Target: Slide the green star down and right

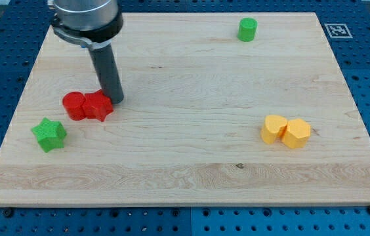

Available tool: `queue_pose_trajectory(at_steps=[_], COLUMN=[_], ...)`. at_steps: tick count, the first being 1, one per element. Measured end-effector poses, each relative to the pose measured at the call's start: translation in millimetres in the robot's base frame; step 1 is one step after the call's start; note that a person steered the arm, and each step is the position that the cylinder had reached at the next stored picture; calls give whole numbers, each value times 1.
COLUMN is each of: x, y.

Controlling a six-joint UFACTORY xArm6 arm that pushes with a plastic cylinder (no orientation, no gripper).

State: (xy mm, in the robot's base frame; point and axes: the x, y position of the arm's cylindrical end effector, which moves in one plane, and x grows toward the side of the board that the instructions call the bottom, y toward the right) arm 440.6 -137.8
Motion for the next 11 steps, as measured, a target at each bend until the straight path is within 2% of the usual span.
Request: queue_pose_trajectory(at_steps=[1, 2, 3, 4, 5, 6, 7, 9, 10, 11], x=[0, 44, 118, 166, 164, 124, 95, 74, 86, 104], y=[1, 58, 49, -22, -105, -162, -166, -76, -12, 6])
